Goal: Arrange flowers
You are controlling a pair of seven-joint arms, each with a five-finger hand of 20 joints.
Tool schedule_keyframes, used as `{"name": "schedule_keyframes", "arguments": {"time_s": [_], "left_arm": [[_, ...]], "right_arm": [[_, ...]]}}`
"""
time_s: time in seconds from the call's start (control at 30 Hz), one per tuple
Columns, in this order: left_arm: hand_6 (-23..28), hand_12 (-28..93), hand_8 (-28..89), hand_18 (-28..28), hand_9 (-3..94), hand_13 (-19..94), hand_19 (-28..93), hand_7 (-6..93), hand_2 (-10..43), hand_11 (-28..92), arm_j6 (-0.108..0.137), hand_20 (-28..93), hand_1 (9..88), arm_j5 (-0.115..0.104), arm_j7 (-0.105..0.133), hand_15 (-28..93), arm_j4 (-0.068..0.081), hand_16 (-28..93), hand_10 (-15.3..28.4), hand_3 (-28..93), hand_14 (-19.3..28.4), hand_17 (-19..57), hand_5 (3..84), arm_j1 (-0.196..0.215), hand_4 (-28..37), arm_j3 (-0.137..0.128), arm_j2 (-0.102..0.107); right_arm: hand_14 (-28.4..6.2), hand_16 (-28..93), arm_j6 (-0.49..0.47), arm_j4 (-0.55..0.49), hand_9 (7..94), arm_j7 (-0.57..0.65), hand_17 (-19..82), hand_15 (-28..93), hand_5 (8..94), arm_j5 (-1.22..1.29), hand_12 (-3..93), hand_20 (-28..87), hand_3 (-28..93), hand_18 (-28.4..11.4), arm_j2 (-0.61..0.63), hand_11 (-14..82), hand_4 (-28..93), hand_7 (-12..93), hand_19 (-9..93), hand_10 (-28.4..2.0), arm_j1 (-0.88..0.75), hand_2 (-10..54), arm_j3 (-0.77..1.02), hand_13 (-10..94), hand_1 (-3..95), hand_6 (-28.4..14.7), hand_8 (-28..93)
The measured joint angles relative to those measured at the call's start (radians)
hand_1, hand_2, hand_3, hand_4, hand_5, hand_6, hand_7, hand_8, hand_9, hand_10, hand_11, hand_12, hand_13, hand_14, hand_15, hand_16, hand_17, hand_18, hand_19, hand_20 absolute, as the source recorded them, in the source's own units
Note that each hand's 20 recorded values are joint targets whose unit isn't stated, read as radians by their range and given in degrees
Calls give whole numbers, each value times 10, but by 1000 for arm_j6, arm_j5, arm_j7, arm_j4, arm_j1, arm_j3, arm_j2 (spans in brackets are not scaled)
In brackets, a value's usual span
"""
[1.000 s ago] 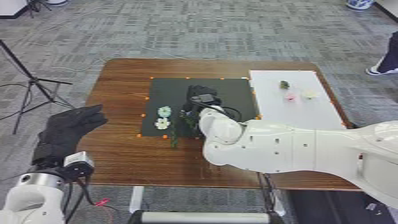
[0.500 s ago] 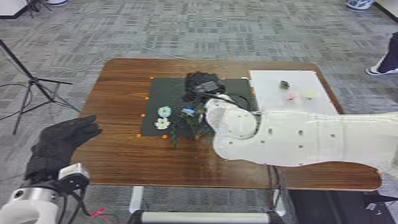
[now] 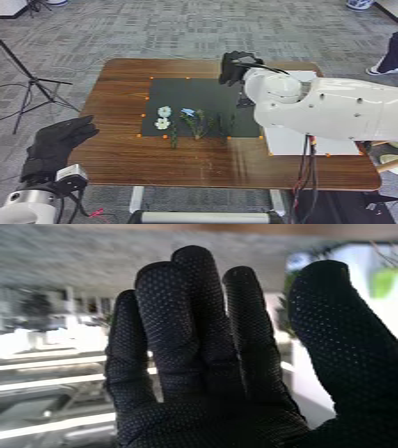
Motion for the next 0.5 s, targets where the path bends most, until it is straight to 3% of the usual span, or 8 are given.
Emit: {"name": "schedule_keyframes", "arguments": {"time_s": [0.2, 0.5], "left_arm": [[133, 125, -106, 178, 470, 334, 433, 160, -12, 379, 4, 134, 243, -12, 16, 564, 0, -90, 206, 873, 237, -57, 562, 0, -220, 8, 8], [133, 125, -106, 178, 470, 334, 433, 160, -12, 378, 3, 134, 243, -15, 22, 563, 3, -90, 206, 873, 237, -57, 562, -9, -220, 23, 16]], "right_arm": [[-145, 156, 32, 90, 612, 60, 182, 668, 500, -94, 156, 66, 793, -251, 49, 242, -256, 195, 846, -183, 50, -45, -137, 596, 315, -24, -152], [-145, 150, -20, 161, 616, 113, 185, 672, 497, -45, 155, 78, 792, -254, 109, 241, -260, 196, 843, -184, -32, -47, -65, 602, 318, -24, -152]]}}
